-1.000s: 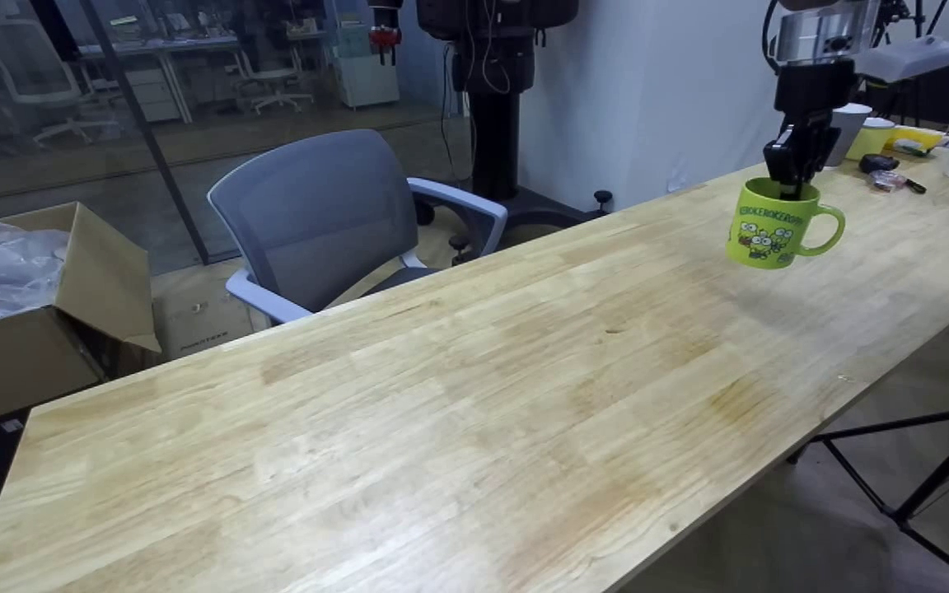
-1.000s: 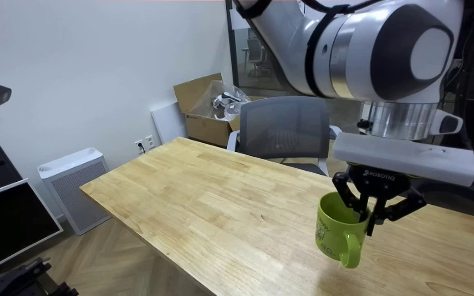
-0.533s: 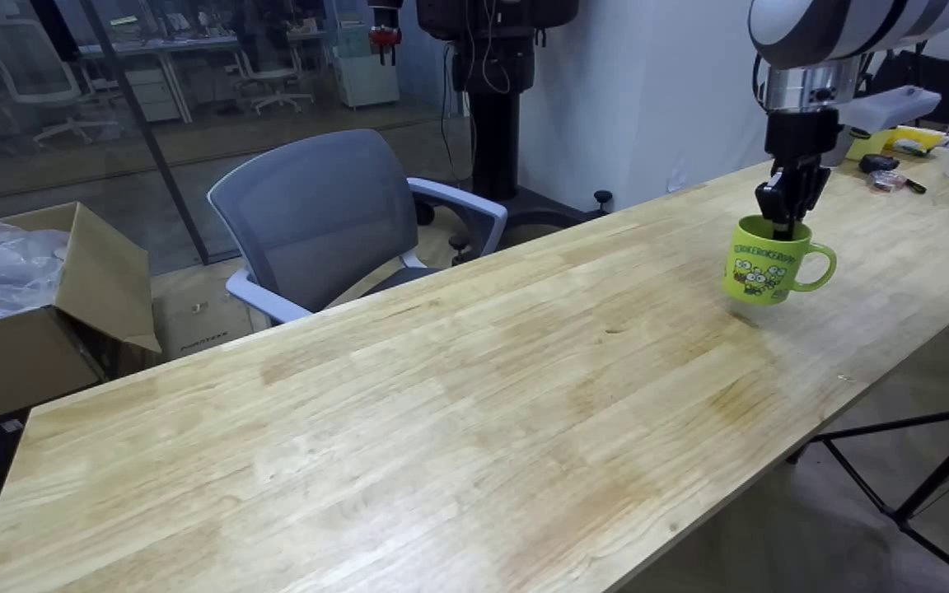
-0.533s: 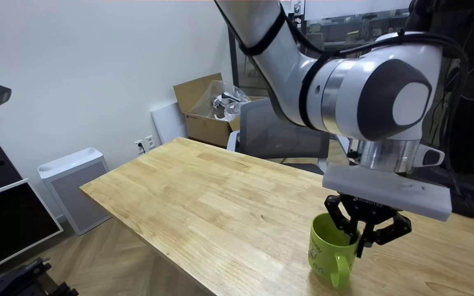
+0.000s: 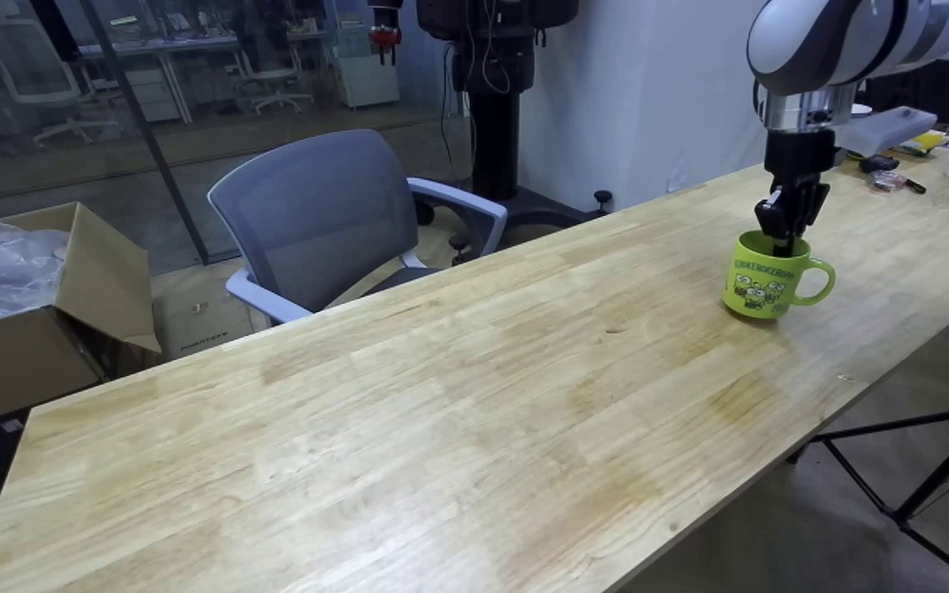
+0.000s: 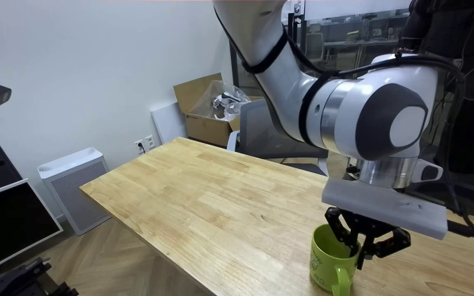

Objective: Move the mug to the right

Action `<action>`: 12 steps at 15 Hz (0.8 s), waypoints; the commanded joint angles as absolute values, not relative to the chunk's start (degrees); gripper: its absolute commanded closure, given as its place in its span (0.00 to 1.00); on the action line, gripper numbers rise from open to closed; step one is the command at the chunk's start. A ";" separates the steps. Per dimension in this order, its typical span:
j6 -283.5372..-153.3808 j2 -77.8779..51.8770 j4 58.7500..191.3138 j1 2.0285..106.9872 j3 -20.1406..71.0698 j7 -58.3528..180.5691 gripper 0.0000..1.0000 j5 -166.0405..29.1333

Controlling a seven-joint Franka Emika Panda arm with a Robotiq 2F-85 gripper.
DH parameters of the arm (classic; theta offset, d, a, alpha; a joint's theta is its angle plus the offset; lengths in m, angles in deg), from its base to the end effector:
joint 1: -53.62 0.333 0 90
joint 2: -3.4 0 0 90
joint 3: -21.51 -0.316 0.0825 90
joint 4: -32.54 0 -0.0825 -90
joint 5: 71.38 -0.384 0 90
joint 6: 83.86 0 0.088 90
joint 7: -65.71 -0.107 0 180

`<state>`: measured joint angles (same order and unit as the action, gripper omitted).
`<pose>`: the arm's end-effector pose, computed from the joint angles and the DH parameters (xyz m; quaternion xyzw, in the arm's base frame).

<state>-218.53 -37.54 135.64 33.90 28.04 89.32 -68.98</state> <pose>0.5678 -0.2774 0.1380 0.9954 0.0037 -0.0943 0.0134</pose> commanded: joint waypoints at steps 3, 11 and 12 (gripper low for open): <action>-219.46 -37.64 135.94 34.70 28.95 86.79 0.97 -67.66; -218.03 -38.17 135.09 35.59 29.82 84.06 0.52 -66.67; -217.30 -38.15 134.91 35.75 29.93 83.68 0.45 -66.65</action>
